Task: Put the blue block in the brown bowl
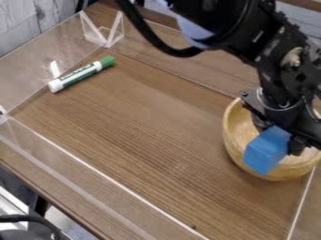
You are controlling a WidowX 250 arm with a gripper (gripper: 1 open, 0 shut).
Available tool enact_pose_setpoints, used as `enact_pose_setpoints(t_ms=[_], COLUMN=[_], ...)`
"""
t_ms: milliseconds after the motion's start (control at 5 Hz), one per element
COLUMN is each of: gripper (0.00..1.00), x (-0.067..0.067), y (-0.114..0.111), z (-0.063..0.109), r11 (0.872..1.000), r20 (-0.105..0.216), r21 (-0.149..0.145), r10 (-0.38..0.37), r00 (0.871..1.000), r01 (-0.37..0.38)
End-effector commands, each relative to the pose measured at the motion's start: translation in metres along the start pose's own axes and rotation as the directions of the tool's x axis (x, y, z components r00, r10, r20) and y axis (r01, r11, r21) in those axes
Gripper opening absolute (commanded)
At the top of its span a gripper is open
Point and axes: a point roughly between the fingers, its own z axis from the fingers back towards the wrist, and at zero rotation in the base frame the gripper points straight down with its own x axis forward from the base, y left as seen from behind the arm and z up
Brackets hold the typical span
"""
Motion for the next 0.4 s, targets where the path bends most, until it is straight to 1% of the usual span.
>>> enact_pose_setpoints(t_ms=[0, 200], gripper=[0.00, 0.00], x=[0.0101, 0.0101], y=[-0.0005, -0.0003], z=[0.0080, 0.0059], r11=[1.000, 1.000], r20=[0.043, 0.040], r21=[-0.010, -0.013], r10=[0.000, -0.005], r00=[0.999, 0.999], r01=[0.001, 0.006])
